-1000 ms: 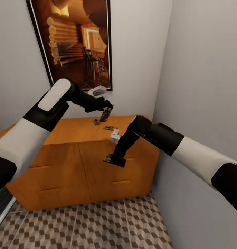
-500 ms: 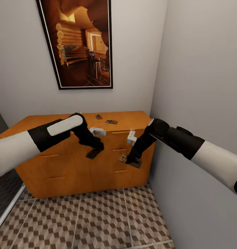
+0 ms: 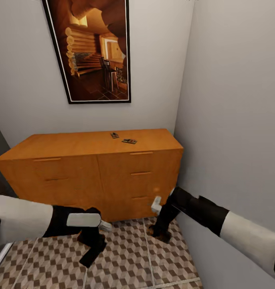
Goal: Take the four mousetraps from the cabinet in the bathroom and place them on the bathroom floor. Make sure all four end up on the same floor surface, and ensure that at least two of them are either under or directly next to the same bathroom sink.
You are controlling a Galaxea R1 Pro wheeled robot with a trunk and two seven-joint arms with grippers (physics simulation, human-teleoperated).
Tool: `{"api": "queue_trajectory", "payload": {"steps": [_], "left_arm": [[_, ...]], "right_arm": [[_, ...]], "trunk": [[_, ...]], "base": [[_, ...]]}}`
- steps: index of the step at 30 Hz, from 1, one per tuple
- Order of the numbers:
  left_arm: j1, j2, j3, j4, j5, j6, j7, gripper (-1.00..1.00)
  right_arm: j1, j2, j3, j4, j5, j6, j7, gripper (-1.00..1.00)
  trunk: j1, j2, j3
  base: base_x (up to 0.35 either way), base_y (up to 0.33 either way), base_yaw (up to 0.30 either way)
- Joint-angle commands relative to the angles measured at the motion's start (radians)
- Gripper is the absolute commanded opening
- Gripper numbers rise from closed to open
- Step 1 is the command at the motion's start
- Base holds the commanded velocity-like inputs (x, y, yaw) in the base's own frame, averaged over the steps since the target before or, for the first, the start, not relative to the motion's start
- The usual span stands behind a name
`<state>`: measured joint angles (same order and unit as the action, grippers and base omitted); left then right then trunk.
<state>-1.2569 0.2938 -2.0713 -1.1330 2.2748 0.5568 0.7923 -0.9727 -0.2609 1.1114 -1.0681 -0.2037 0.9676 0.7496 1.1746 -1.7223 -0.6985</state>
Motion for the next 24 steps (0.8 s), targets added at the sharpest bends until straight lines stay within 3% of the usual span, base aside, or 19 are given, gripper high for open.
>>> {"api": "queue_trajectory", "payload": {"steps": [1, 2, 5, 6, 7, 9, 12, 16, 19, 24], "left_arm": [[0.400, -0.077, -0.007, 0.256, -0.066, -0.377, -0.093, -1.00], [0.476, -0.105, -0.008, 0.339, -0.103, -0.425, -0.139, -1.00], [0.620, -0.166, -0.015, 0.543, -0.193, -0.488, -0.261, -1.00], [0.682, -0.191, -0.018, 0.642, -0.228, -0.518, -0.333, -1.00], [0.700, -0.197, -0.019, 0.672, -0.235, -0.530, -0.357, -1.00], [0.752, -0.210, -0.020, 0.765, -0.253, -0.581, -0.440, -1.00], [0.801, -0.213, -0.021, 0.825, -0.260, -0.629, -0.498, -1.00], [0.857, -0.213, -0.021, 0.847, -0.261, -0.659, -0.518, -1.00], [0.867, -0.213, -0.021, 0.849, -0.260, -0.672, -0.521, -1.00], [0.871, -0.213, -0.021, 0.851, -0.259, -0.677, -0.522, -1.00]], "right_arm": [[0.327, 0.049, 0.001, 0.177, -0.001, -0.213, -0.384, -1.00], [0.384, 0.081, 0.001, 0.263, -0.001, -0.296, -0.449, -1.00], [0.471, 0.160, 0.000, 0.485, -0.002, -0.468, -0.561, -1.00], [0.501, 0.190, -0.001, 0.602, -0.006, -0.564, -0.601, -1.00], [0.509, 0.199, -0.001, 0.638, -0.008, -0.599, -0.611, -1.00], [0.533, 0.225, -0.003, 0.763, -0.027, -0.739, -0.647, -1.00], [0.564, 0.239, -0.006, 0.915, -0.111, -0.899, -0.723, -1.00], [0.623, 0.241, -0.003, 1.029, -0.303, -1.074, -0.802, -1.00], [0.661, 0.245, 0.003, 1.046, -0.343, -1.124, -0.818, -1.00], [0.681, 0.244, 0.004, 1.055, -0.335, -1.150, -0.837, -1.00]], "trunk": [[0.000, -0.001, -0.001], [0.000, -0.001, -0.001], [0.000, -0.001, -0.001], [0.000, -0.001, -0.001], [0.000, -0.001, -0.001], [0.000, -0.001, -0.001], [0.000, -0.001, -0.001], [0.000, -0.001, 0.000], [0.000, -0.001, 0.002], [0.000, -0.001, 0.002]], "base": [[0.000, 0.000, 0.000], [0.000, 0.000, 0.000], [0.000, 0.000, 0.000], [0.000, 0.000, 0.000], [0.000, 0.000, 0.000], [0.000, 0.000, 0.000], [0.000, 0.000, 0.000], [0.000, 0.000, 0.102], [0.000, 0.000, 0.226], [0.000, 0.000, 0.274]]}}
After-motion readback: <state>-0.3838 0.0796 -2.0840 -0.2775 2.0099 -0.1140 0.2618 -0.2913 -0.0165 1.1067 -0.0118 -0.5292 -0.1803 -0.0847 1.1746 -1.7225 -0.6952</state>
